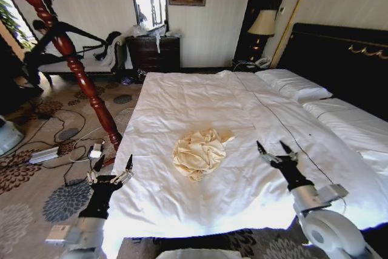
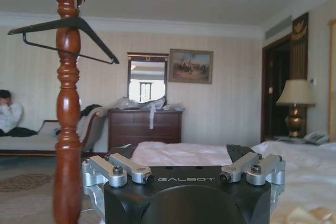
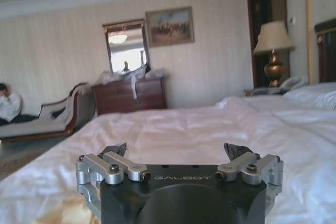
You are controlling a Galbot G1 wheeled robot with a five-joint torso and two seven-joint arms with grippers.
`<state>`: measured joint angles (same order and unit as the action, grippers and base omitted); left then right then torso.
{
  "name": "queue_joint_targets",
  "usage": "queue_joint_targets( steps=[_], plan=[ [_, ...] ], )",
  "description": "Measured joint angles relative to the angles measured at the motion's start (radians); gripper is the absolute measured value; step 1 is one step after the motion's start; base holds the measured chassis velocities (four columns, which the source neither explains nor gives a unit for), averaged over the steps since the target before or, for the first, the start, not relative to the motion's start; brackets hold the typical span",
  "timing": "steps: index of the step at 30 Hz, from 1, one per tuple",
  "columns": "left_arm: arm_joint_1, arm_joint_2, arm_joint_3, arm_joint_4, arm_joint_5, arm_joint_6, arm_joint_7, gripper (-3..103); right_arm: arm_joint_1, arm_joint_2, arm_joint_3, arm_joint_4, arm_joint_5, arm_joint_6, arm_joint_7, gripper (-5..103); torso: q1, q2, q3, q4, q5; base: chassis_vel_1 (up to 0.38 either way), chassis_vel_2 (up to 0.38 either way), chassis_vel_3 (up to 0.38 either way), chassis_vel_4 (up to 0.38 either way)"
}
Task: Pick up the clothes from the bed and hang them on the clothes hanger.
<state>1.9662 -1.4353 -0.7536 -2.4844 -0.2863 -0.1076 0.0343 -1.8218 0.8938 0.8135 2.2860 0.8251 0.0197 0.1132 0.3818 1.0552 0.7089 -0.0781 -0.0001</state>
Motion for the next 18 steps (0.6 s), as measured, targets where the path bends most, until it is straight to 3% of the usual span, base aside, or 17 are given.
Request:
queue_joint_targets(
  steps=[6,10,11,14,15,18],
  plan=[
    [0.015,-0.03,-0.027,0.029,0.054,-0.023,-0.003,100,0.068,-0.056,-0.088,-0.072,-0.007,-0.001,-0.014,100,0.0,0.0,0.0,0.0001,0.0002,0.0,0.0,0.0,0.0],
    [0.024,-0.046,-0.074,0.067,0.099,-0.025,-0.013,100,0.201,-0.2,-0.181,-0.184,-0.067,0.024,-0.04,100,0.0,0.0,0.0,0.0004,0.0003,0.0,0.0,0.0,0.0],
    [0.024,-0.046,-0.074,0.067,0.099,-0.025,-0.013,100,0.201,-0.2,-0.181,-0.184,-0.067,0.024,-0.04,100,0.0,0.0,0.0,0.0004,0.0003,0.0,0.0,0.0,0.0],
    [0.022,-0.055,-0.102,0.12,0.104,-0.04,-0.016,100,0.373,-0.299,-0.328,-0.299,-0.058,0.057,-0.064,100,0.0,0.0,0.0,0.0005,-0.0003,0.0,0.0,0.0,0.0],
    [0.022,-0.055,-0.102,0.12,0.104,-0.04,-0.016,100,0.373,-0.299,-0.328,-0.299,-0.058,0.057,-0.064,100,0.0,0.0,0.0,0.0005,-0.0003,0.0,0.0,0.0,0.0],
    [0.016,-0.077,-0.116,0.163,0.105,-0.055,-0.019,100,0.599,-0.274,-0.56,-0.387,0.09,0.051,-0.02,100,0.0,0.0,0.0,-0.0003,0.0001,0.0,0.0,0.0,0.0]
  ],
)
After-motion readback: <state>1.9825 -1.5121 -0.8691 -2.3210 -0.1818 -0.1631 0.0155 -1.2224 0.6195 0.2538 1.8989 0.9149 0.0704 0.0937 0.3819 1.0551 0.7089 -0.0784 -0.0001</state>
